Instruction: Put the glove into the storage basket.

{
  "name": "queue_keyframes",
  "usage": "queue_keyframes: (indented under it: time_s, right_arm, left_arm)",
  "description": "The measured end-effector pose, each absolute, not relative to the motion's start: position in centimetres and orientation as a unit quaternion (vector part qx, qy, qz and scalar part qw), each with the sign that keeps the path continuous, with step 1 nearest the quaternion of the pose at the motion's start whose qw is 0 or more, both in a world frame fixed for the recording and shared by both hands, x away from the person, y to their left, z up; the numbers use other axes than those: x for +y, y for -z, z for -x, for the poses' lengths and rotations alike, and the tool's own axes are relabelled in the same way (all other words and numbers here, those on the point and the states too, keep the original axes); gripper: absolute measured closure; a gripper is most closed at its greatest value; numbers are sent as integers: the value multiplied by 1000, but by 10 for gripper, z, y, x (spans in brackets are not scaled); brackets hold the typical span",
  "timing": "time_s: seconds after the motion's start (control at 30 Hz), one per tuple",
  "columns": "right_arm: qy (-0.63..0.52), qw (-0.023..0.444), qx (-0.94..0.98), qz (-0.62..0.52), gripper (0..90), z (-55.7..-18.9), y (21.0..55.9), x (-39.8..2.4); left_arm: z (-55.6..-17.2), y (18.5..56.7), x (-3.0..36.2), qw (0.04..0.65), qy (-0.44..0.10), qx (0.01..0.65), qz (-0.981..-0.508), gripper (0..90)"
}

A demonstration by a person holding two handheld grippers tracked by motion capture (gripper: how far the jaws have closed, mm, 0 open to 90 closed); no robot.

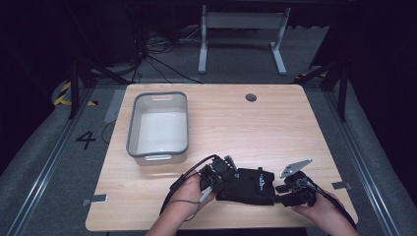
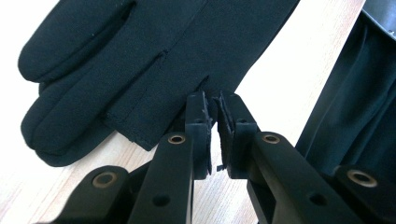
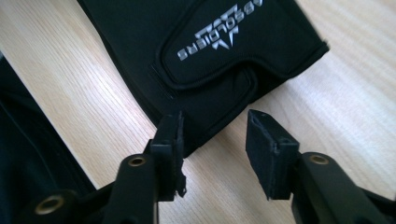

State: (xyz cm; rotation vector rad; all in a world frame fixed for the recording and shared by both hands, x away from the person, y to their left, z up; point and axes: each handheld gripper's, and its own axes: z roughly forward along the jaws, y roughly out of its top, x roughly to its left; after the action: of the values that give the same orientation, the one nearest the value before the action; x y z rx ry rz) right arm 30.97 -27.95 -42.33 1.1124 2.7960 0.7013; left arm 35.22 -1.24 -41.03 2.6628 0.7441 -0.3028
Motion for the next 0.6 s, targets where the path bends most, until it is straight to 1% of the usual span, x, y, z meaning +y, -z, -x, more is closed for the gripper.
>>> queue_keyframes:
  time_s: [0.03,0.1,0.17,0.3,0.37,0.6]
  right_arm:
    - [-225,23,903,-365,553,-310,424,-279]
    - [-223,13,906,-360,590,-310,427,-278]
    - [-220,7,907,-358,654,-309,428,-276]
    - [-219,5,908,-357,825,-309,424,-276]
    - [-228,11,907,-354,850,-307,418,-277]
    - [-246,6,906,-345,862,-301,405,-278]
  left_arm:
    - [-353,413,-13,174,113,263,-942,826]
    - [-353,416,-14,168,118,264,-942,826]
    - [-355,419,-15,162,123,260,-944,827]
    - [-355,419,-14,162,124,263,-943,826]
    - [-354,418,-13,168,122,265,-942,826]
    - [-355,417,-13,167,121,265,-942,826]
